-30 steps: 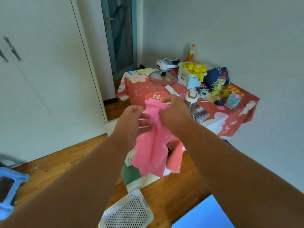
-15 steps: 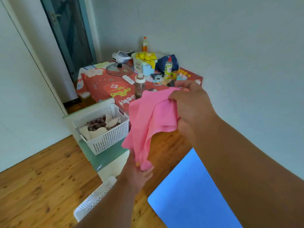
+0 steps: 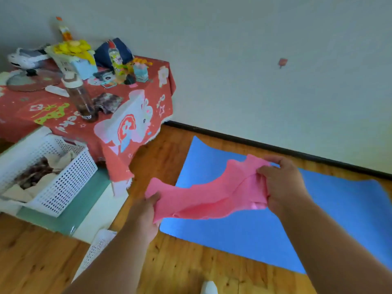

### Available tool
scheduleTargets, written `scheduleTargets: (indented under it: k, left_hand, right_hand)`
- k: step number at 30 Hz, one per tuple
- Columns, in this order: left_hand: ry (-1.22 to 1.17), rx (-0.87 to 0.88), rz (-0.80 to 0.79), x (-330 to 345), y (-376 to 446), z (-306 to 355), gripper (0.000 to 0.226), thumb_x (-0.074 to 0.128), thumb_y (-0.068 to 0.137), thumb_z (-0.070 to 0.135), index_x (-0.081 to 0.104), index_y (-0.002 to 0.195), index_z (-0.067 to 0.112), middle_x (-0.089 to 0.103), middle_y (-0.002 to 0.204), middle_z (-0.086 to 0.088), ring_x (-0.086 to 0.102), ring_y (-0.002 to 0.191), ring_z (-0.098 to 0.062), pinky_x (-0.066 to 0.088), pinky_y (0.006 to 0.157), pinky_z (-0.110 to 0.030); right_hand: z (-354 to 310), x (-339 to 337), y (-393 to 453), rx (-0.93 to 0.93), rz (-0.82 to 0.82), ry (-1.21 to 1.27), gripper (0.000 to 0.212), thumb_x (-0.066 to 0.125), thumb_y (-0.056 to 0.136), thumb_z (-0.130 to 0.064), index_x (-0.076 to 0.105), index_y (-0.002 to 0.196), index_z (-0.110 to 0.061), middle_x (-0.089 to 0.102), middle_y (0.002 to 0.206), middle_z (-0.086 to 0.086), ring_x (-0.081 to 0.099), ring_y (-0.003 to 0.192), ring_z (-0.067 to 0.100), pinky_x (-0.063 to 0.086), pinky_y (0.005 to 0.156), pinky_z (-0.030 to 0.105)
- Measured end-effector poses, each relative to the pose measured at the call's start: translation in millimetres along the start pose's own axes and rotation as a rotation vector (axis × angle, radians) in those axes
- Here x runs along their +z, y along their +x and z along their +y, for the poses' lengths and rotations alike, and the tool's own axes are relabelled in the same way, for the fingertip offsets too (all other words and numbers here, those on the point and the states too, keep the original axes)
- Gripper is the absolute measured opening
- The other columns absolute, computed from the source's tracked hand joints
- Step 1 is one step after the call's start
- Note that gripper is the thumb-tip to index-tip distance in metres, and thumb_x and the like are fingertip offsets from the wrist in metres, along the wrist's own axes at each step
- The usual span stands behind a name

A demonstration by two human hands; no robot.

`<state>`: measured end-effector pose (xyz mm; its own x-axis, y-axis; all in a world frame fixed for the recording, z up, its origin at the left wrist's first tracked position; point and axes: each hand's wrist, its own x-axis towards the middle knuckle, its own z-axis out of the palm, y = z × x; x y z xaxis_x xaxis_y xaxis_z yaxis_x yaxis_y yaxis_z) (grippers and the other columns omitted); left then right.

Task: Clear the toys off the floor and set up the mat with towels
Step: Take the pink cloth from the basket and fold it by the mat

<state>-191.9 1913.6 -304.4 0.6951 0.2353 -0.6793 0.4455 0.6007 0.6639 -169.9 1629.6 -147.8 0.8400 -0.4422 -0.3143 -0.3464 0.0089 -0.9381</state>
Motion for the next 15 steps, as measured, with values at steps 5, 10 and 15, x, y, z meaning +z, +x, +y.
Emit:
scheduleTargets:
  k: [5, 10, 15]
  left_hand:
    - [0.831, 0.299, 0.155, -9.0, 4.7, -58.4, 0.036, 0.060, 0.091, 0.033, 0.056, 0.118, 0.010, 0.065, 0.098, -0.011, 0.065, 0.086, -0.032, 0.058, 0.074, -0.048]
    - [1.214, 0.418, 0.231, -35.9, 19.2, -130.5, 0.031, 0.051, 0.095, 0.037, 0.056, 0.114, 0.013, 0.061, 0.085, -0.002, 0.061, 0.075, -0.024, 0.055, 0.060, -0.039]
    - [1.348, 0.418, 0.260, -65.8, 66.8, -225.4, 0.026, 0.054, 0.093, 0.033, 0.059, 0.112, 0.016, 0.068, 0.090, -0.008, 0.064, 0.080, -0.030, 0.054, 0.075, -0.043]
  right_hand:
    - [133.3, -46.5, 9.4, 0.137, 0.106, -0.166, 0.032, 0.061, 0.079, -0.001, 0.062, 0.104, -0.021, 0.070, 0.088, 0.013, 0.064, 0.063, 0.026, 0.054, 0.060, 0.035]
    - [266.0, -90.8, 25.0, 0.276, 0.093, -0.329, 0.033, 0.060, 0.080, -0.001, 0.060, 0.102, -0.025, 0.070, 0.085, 0.007, 0.066, 0.062, 0.026, 0.058, 0.061, 0.042]
    - [386.5, -106.0, 46.1, 0.308, 0.033, -0.472, 0.028, 0.056, 0.077, -0.001, 0.058, 0.090, -0.026, 0.068, 0.081, -0.001, 0.066, 0.067, 0.023, 0.057, 0.061, 0.036]
